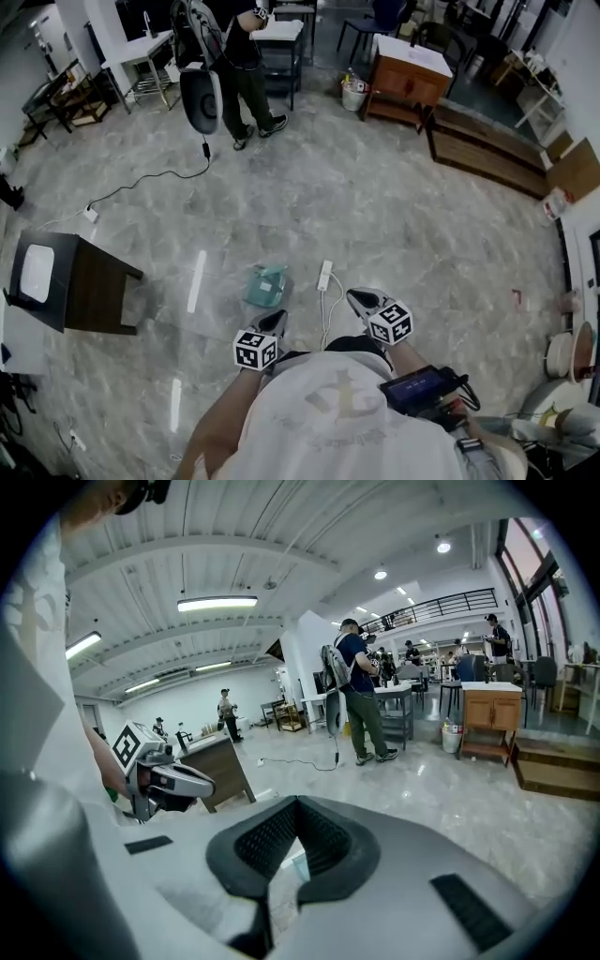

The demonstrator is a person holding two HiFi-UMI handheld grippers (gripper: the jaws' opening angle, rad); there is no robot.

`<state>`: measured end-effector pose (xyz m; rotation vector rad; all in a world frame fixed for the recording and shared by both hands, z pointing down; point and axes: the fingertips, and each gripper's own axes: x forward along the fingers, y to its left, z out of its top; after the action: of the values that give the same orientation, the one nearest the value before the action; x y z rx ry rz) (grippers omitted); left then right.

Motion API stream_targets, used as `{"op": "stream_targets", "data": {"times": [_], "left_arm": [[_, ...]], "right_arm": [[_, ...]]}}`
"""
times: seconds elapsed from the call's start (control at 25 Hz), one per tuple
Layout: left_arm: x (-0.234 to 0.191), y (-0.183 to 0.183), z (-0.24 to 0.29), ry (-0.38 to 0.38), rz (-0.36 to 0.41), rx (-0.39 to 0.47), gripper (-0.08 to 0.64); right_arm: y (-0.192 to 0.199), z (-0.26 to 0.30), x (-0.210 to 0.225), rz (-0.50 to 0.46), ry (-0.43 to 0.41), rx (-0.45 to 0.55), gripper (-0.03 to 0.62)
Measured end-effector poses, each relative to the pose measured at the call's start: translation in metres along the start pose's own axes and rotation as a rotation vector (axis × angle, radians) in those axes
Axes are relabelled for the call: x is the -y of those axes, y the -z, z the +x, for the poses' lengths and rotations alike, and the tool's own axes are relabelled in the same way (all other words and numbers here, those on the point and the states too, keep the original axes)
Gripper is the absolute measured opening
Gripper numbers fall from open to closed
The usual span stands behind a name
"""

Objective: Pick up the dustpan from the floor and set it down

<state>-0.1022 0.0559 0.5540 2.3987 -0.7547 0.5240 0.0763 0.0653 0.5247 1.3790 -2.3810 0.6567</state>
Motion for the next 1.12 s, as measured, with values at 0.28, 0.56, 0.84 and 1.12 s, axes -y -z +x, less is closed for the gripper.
{"op": "stream_targets", "data": {"times": [0.28, 0.56, 0.84, 1.12], "left_arm": [[-0.005, 0.007, 0.002, -0.006, -0.034, -0.001, 0.012], [-0.021, 0.004, 0.007, -0.065, -0.071, -0.025, 0.012], [-0.040, -0.004, 0.021, -0.132, -0.071, -0.076, 0.012], [-0.058, -0.003, 0.038, -0.169, 0.001, -0.161, 0.012]], "right_arm": [[0.002, 0.004, 0.004, -0.007, -0.002, -0.028, 0.017], [-0.004, 0.032, 0.019, 0.000, -0.056, -0.057, 0.017], [-0.023, 0.064, 0.030, -0.011, -0.134, -0.070, 0.017], [-0.017, 0.083, 0.056, 0.031, -0.156, -0.093, 0.017]]}}
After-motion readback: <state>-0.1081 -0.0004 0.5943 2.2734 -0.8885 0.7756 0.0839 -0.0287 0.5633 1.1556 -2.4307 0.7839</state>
